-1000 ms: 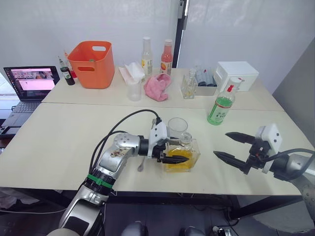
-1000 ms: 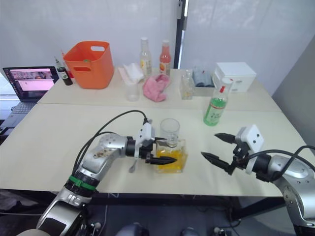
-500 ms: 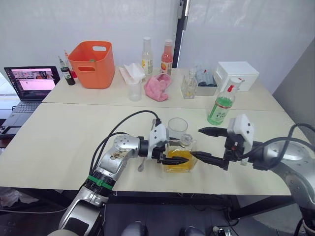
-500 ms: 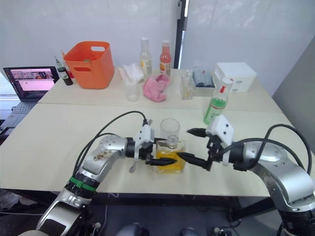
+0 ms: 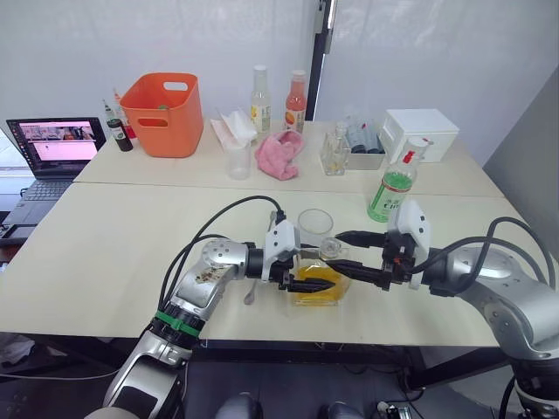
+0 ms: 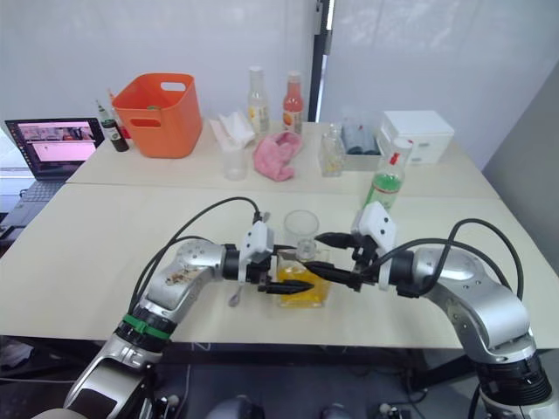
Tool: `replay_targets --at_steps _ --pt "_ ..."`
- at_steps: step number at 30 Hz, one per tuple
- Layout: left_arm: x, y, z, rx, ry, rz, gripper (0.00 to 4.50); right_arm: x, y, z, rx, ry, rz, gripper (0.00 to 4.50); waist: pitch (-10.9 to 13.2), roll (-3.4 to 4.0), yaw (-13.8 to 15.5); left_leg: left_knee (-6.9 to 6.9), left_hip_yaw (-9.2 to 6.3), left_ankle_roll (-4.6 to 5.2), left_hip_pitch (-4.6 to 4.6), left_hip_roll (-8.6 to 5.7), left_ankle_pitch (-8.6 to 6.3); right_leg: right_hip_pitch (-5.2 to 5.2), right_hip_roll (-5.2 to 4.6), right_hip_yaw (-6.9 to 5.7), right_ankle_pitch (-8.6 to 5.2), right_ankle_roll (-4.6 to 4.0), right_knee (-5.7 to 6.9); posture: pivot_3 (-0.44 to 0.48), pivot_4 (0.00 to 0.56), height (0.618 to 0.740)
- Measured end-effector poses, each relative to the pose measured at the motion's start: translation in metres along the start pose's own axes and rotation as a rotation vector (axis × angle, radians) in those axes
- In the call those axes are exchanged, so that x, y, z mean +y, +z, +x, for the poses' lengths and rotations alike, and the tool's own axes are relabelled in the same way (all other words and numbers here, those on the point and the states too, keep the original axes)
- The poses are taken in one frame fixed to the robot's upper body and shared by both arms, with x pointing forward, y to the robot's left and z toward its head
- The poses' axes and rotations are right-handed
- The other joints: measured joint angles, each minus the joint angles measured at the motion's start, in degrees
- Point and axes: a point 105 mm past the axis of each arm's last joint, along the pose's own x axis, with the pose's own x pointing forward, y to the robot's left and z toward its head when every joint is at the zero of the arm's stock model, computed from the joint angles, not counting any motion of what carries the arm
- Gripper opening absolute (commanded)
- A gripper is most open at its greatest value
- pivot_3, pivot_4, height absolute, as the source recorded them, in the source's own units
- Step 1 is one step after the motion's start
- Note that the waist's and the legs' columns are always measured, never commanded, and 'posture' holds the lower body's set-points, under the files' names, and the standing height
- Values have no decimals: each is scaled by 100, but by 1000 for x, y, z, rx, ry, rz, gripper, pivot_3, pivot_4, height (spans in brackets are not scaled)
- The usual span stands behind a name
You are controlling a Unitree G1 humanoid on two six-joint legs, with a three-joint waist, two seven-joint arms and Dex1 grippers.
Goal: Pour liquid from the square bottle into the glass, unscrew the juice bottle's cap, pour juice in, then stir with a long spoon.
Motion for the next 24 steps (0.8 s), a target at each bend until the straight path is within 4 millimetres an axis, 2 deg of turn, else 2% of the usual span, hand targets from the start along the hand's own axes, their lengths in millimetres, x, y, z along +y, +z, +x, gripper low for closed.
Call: replay_targets --at_steps 1,2,19,21,24 --pt "0 0 0 1 1 0 2840 1 0 2 -3 7 2 1301 0 0 0 0 0 0 0 0 0 0 0 0 0 0 0 0 150 740" --pt "0 0 0 1 2 -1 2840 1 0 2 -4 9 1 1103 0 0 0 0 0 0 0 0 0 0 0 0 0 0 0 0 150 740" --pt "1 -1 -2 5 4 -7 2840 1 1 5 -17 2 31 1102 0 1 -16 0 0 0 0 1 0 -4 1 1 0 0 2 0 150 740" --pt "1 -1 -2 5 4 -8 2840 1 1 5 -16 1 31 2147 0 1 -16 -1 0 0 0 1 0 -4 1 1 0 0 2 0 150 740" --pt "0 1 -1 5 -1 1 2840 -2 7 6 -39 -16 22 3143 0 1 -13 0 0 0 0 0 0 -4 1 1 0 0 2 0 150 740"
